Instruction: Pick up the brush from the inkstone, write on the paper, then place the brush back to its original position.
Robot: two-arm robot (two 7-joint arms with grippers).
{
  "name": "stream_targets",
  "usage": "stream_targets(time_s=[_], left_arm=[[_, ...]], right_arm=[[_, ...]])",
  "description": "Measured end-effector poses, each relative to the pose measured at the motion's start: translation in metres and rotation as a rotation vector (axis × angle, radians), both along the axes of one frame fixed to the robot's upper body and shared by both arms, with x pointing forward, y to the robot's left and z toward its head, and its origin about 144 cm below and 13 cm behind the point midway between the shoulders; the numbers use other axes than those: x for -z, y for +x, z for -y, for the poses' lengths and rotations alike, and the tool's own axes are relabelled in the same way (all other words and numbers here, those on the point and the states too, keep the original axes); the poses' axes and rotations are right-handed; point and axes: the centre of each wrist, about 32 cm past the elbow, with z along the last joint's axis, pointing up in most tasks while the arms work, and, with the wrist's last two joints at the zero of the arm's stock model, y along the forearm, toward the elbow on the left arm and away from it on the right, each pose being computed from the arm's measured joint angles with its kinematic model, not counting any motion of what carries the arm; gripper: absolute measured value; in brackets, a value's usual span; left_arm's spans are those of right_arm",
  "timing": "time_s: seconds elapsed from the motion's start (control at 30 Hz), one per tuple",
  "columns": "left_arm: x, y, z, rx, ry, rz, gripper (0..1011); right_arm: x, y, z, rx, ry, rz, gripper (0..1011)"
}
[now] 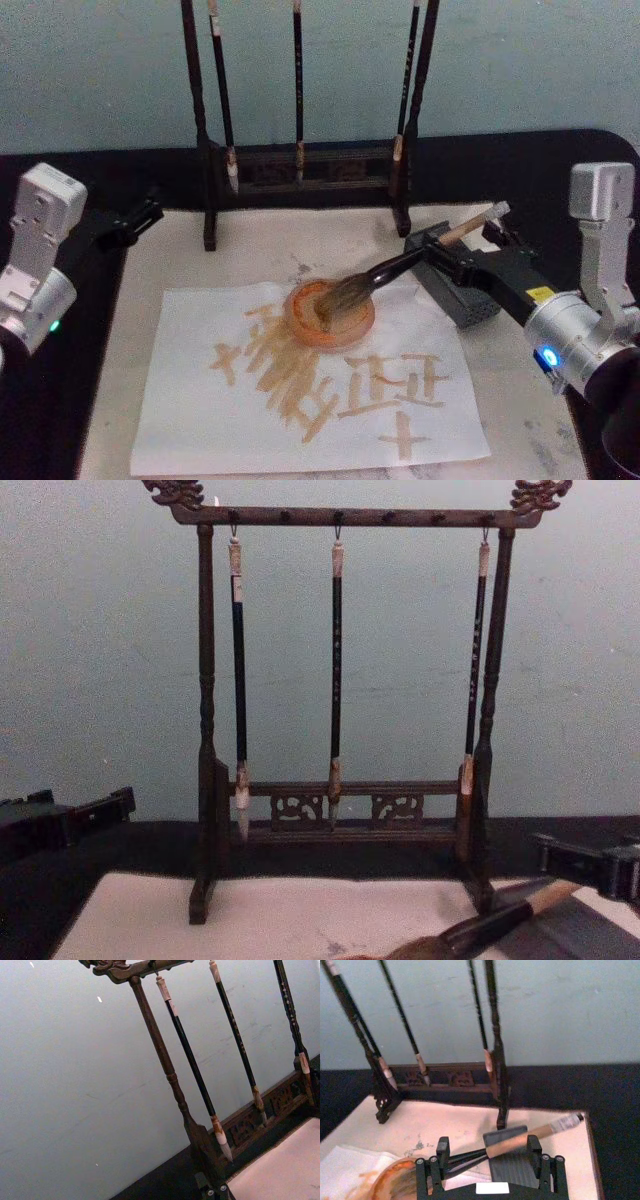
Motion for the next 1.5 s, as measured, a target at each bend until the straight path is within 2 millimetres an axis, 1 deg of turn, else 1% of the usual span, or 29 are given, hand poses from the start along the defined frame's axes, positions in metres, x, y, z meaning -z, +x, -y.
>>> stream_targets(time_s=[0.3, 0.6, 1.5], left_arm=[[0.000, 0.000, 0.000, 0.000, 0.000, 0.000, 1002], [0.000, 0.000, 0.000, 0.000, 0.000, 0.000, 1002], [0.000, 0.000, 0.000, 0.000, 0.000, 0.000, 1002]], right_arm=[[-0.005, -0.002, -0.010, -0.052, -0.162, 0.097, 1000], [-0.006, -0.004, -0.016, -0.046, -0.267, 0.177, 1000], [-0.005, -0.003, -0.016, -0.045, -0.255, 0.169, 1000]])
